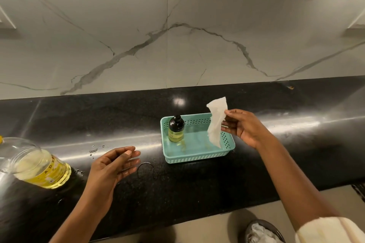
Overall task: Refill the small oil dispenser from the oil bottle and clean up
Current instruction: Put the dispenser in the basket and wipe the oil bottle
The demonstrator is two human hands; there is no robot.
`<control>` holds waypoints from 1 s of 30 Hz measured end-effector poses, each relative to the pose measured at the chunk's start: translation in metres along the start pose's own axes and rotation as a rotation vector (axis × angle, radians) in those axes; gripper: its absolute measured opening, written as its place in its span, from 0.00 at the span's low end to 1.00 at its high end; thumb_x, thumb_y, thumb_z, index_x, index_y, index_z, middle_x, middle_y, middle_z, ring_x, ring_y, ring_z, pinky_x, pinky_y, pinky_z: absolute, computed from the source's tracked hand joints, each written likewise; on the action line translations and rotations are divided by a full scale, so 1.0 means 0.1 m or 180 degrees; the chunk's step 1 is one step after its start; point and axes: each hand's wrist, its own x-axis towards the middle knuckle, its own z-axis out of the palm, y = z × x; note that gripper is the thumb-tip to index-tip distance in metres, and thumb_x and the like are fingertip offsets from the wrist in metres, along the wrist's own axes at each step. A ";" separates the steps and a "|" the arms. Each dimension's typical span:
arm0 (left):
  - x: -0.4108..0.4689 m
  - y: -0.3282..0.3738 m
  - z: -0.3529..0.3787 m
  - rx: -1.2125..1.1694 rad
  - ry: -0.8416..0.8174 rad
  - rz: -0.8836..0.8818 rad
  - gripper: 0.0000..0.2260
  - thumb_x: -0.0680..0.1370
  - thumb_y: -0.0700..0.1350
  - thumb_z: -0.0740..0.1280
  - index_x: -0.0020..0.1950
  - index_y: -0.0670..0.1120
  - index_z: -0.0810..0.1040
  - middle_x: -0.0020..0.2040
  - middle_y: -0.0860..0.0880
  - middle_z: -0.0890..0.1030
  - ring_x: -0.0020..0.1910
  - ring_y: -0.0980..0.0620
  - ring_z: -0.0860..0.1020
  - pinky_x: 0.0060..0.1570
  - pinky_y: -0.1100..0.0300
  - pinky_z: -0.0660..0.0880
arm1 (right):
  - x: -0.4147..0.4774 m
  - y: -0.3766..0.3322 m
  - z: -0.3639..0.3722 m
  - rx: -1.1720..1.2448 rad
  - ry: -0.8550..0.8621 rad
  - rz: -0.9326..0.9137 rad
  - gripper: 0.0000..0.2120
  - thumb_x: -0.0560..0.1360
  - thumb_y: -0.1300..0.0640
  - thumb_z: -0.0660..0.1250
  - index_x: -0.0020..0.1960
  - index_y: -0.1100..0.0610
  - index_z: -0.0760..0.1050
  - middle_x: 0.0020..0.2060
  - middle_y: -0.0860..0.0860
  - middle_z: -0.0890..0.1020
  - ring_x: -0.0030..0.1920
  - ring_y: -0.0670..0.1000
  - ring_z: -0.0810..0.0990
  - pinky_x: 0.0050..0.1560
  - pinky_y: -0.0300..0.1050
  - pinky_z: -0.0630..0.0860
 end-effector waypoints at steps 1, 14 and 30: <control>-0.01 0.02 0.03 -0.0023 -0.0046 0.0027 0.12 0.80 0.43 0.72 0.62 0.40 0.84 0.56 0.40 0.89 0.57 0.39 0.88 0.59 0.46 0.83 | -0.06 0.01 0.02 0.0290 -0.0092 0.0015 0.06 0.83 0.61 0.67 0.56 0.63 0.80 0.50 0.61 0.88 0.45 0.55 0.90 0.42 0.49 0.87; 0.17 0.25 1.69 0.1266 -0.1155 0.0469 0.29 0.70 0.56 0.84 0.67 0.48 0.84 0.59 0.55 0.87 0.58 0.57 0.86 0.61 0.58 0.83 | -0.23 0.33 0.51 -0.0545 0.0493 -0.0572 0.08 0.83 0.58 0.69 0.53 0.64 0.82 0.47 0.57 0.89 0.49 0.58 0.89 0.47 0.51 0.87; 0.61 0.19 2.06 0.0273 -0.0667 -0.0160 0.07 0.80 0.33 0.73 0.53 0.44 0.86 0.54 0.41 0.89 0.55 0.40 0.88 0.55 0.49 0.86 | -0.07 0.35 0.28 0.0612 -0.0395 -0.0065 0.20 0.77 0.77 0.60 0.63 0.64 0.82 0.60 0.63 0.86 0.58 0.60 0.86 0.55 0.50 0.86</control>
